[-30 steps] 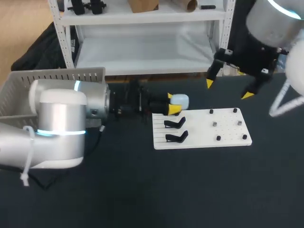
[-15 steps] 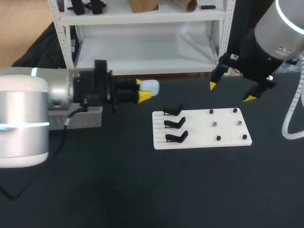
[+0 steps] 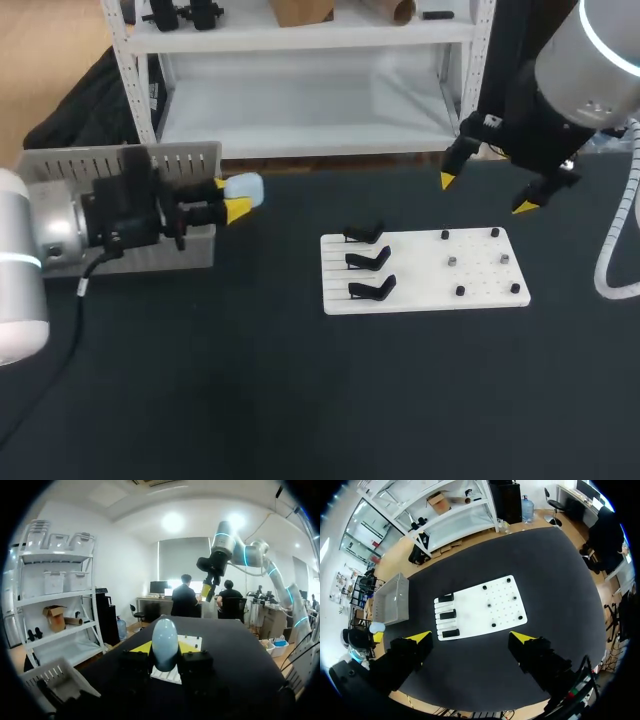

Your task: Pick up each earbud case from the left stands, insert the matching earbuds, close the lid, and place the case in the box.

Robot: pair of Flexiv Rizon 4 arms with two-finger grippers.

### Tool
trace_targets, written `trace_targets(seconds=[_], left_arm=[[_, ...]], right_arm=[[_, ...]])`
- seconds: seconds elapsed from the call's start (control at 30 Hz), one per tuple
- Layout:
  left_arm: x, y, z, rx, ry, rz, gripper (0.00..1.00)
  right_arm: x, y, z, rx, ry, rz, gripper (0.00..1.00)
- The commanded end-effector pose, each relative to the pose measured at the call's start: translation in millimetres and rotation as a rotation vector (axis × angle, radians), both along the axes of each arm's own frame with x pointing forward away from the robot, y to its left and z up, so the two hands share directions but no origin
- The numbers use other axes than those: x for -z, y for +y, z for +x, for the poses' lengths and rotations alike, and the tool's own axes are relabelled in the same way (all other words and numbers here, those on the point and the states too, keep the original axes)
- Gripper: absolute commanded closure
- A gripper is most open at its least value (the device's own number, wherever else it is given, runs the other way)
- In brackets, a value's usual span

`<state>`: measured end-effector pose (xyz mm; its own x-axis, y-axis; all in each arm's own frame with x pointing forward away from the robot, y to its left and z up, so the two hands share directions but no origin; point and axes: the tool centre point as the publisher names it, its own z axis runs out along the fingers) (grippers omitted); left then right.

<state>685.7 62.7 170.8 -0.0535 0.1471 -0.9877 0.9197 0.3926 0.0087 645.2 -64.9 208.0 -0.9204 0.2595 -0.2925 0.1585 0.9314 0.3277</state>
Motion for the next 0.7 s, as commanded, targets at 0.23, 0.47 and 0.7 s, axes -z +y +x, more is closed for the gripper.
trace_targets(seconds=[0.23, 0.47, 0.7], left_arm=[[0.6, 47, 3.1, -0.340, 0.010, 0.040, 1.00], [7.2, 87, 25.8, -0.420, 0.034, 0.077, 1.00], [23.0, 131, 49.8, -0.481, 0.064, 0.073, 1.00]], right_arm=[[1, 0, -2.3, 0.004, -0.008, 0.000, 0.00], [1, 0, -2.3, 0.004, -0.008, 0.000, 0.00], [1, 0, -2.3, 0.004, -0.008, 0.000, 0.00]])
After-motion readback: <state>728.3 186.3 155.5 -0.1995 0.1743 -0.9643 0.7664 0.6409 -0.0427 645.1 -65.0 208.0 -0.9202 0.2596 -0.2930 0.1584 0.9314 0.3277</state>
